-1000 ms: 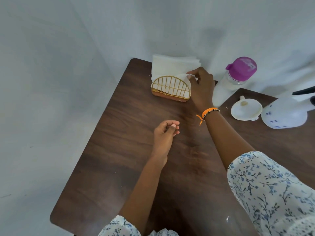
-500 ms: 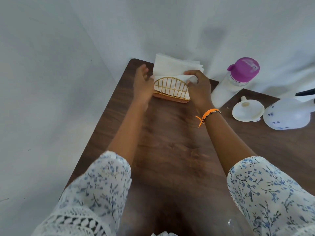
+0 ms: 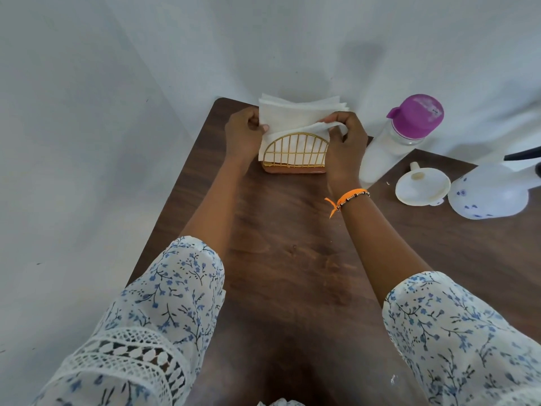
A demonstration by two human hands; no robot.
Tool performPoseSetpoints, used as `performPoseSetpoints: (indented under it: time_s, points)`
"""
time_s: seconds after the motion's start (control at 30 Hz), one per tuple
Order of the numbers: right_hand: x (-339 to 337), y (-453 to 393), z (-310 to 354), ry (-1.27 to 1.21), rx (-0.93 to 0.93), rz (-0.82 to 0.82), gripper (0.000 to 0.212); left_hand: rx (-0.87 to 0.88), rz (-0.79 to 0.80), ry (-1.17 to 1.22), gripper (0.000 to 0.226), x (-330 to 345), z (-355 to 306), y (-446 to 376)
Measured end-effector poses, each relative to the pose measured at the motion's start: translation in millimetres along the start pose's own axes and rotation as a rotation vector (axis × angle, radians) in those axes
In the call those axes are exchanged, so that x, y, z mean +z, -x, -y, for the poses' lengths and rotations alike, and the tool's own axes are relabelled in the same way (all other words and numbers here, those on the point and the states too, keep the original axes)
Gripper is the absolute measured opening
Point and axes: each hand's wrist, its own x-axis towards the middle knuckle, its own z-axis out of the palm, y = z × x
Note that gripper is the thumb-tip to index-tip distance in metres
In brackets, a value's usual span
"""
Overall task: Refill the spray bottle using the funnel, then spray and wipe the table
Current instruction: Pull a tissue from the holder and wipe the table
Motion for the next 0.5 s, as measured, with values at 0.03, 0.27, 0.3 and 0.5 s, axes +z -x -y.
performPoseSetpoints:
  time_s: [0.03, 0.27, 0.3, 0.5]
  points:
    - [0, 0, 0, -0.011, -0.002, -0.023, 0.027, 0.008, -0.002, -0.006, 0.017, 1, 0, 1]
    - [-1, -7, 8, -0.180, 0.074, -0.108, 0.031, 0.023, -0.041, -0.033, 0.021, 4, -1, 1]
    - [-1, -7, 9, -0.168, 0.062, -0.081, 0.030, 0.029, -0.044, -0.038, 0.022, 3, -2, 1]
    - [-2, -9, 27, -0.034, -0.159, 0.119, 0.029, 0.054, -0.030, -0.059, 0.026, 4, 0, 3]
